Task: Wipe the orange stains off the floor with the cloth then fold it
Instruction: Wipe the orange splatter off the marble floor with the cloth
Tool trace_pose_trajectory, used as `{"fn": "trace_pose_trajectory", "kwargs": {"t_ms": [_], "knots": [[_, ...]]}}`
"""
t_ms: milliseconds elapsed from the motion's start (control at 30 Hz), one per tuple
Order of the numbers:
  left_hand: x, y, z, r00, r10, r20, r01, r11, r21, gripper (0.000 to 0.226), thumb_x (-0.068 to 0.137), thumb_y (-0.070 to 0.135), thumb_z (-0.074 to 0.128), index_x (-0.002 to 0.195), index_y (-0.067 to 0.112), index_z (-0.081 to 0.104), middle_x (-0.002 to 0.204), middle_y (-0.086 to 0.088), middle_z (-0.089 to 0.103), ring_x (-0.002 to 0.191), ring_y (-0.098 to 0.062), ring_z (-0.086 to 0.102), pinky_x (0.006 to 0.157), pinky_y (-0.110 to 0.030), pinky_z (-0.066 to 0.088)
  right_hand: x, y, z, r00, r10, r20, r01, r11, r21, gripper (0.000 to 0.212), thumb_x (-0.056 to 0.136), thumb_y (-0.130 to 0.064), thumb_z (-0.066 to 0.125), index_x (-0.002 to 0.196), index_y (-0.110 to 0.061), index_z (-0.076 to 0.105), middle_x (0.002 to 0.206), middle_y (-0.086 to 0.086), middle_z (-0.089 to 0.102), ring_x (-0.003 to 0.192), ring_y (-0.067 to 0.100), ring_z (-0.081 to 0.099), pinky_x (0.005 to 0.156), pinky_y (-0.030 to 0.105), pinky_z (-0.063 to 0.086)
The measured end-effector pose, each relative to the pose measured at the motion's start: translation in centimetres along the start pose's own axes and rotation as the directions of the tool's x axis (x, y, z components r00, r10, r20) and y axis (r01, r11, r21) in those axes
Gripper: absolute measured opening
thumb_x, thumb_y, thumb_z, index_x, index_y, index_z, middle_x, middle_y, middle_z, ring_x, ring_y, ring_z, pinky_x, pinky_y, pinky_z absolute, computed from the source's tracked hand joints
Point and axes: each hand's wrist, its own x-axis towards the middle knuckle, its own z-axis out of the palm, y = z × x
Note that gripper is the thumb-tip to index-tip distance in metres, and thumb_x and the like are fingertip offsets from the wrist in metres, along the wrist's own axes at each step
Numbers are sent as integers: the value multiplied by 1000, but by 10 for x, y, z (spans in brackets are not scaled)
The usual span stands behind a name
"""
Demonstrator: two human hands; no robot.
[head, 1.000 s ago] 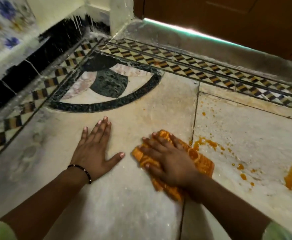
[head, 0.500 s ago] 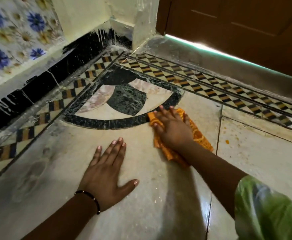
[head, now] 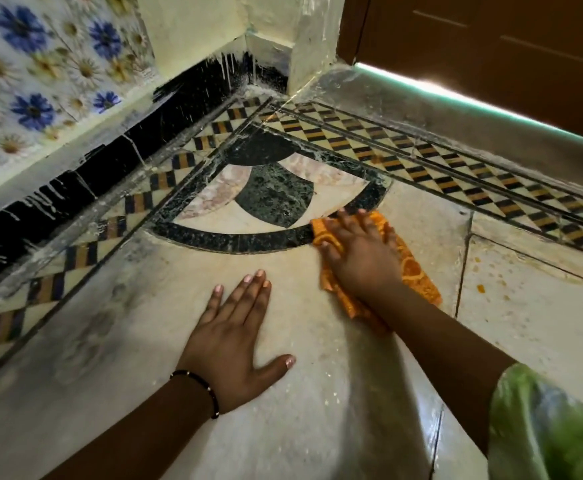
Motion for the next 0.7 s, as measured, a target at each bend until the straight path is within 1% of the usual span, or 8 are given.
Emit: {"fn": "trace_pose_trajectory", "kwargs": {"t_ms": [133,167,233,300,367,467,600,700], "knots": [[-2,-1,1,1000,-7,-4,7,1000,-16,96,81,77,26,151,13,14,159,-2,6,145,-16,7,113,-46,8,-55,-4,1,973,228,-44,-227,973,31,57,99,-53,22,152,-35,12,161,-9,4,147,20,-7,116,52,-10],[-1,-1,1,1000,-9,-6,9,1000,-26,96,80,77,26,150,12,15,159,-2,7,145,-17,8,113,-46,9,-67,-15,4,975,219,-29,-219,976,9,58,99,-52,21,153,-33,7,161,-9,0,147,20,-11,115,51,-14],[0,1,1,1000,-8,-5,7,999,-35,96,80,77,25,150,13,15,159,-2,7,145,-16,7,113,-46,8,-71,-37,10,993,111,32,-110,994,-22,59,99,-52,17,153,-33,0,160,-11,-8,146,20,-18,112,50,-18],[0,1,3,1000,-6,-6,5,999,-36,95,80,77,24,151,13,14,159,-1,5,146,-15,4,113,-46,8,-46,-46,9,999,-22,44,23,999,-25,58,99,-54,16,152,-35,2,160,-13,-7,146,18,-17,112,51,-17],[0,-2,2,1000,-4,-5,4,1000,-24,96,80,77,24,151,14,12,159,0,2,146,-16,2,113,-46,7,-9,-38,5,996,-77,34,78,997,-17,57,99,-56,17,152,-37,8,160,-12,-2,147,18,-11,113,52,-13],[1,-5,2,1000,3,-8,-3,1000,3,96,81,77,23,151,14,9,159,-1,2,146,-17,2,113,-46,7,21,-12,1,999,48,-8,-48,999,13,57,99,-56,19,152,-37,13,161,-9,6,148,19,-3,114,55,-8],[1,-3,1,1000,0,-6,0,1000,-9,96,81,77,23,151,13,12,159,-3,5,145,-17,5,114,-45,6,-1,-12,5,969,245,-7,-245,969,43,60,99,-54,15,153,-31,4,162,-2,2,147,23,-7,113,58,-8],[1,-2,0,1000,-6,-7,6,1000,2,97,80,78,20,151,13,12,158,-3,6,145,-16,6,115,-44,3,-50,-22,8,979,204,8,-205,977,57,61,98,-56,11,153,-32,-3,161,-4,-6,146,21,-13,113,54,-15]]}}
